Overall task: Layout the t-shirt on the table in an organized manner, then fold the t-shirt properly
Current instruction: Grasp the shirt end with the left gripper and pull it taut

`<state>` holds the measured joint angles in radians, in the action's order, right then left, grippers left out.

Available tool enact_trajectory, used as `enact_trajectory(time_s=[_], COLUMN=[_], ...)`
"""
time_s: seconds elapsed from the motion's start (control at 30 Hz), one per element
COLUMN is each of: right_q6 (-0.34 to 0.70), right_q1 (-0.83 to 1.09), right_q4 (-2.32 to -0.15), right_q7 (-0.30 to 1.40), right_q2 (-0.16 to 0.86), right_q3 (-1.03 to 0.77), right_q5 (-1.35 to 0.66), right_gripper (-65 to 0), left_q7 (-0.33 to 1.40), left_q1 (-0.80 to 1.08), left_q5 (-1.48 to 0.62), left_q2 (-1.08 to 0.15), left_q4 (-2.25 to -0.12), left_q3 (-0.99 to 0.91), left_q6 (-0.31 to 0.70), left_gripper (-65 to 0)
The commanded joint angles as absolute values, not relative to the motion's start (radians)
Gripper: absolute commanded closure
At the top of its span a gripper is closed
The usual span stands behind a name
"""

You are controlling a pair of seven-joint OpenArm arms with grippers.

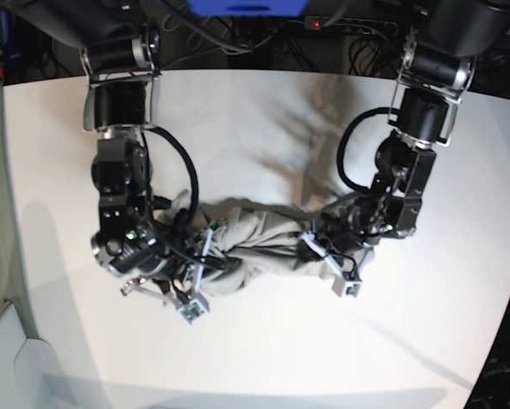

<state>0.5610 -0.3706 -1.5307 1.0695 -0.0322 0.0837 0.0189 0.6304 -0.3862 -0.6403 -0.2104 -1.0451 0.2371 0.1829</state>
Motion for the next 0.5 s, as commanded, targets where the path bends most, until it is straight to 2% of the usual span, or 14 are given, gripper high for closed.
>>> enact_trajectory(time_s=[0.0, 0.27, 0.47], right_q6=[0.552, 0.547, 0.545], right_q1=[-0.403, -0.414, -0.417], right_q4=[-1.546, -1.544, -1.544], right_q7=[1.043, 1.041, 1.044], right_q2=[-0.03, 0.008, 0.028], right_q3=[0.085, 0.076, 0.051], right_q5=[0.005, 0.007, 0.007], right_gripper=[0.0, 0.0, 0.0], left_q7=[0.611, 0.73, 0.76], left_q1=[-0.412, -0.263, -0.119], left_q5=[-0.654, -0.647, -0.656], left_q2=[-0.217, -0.228, -0.242], left_q4=[-1.078, -1.268, -1.451], left_q3=[0.217, -0.117, -0.271], left_q6=[0.18, 0.191, 0.191], left_gripper=[-0.8, -0.4, -0.4])
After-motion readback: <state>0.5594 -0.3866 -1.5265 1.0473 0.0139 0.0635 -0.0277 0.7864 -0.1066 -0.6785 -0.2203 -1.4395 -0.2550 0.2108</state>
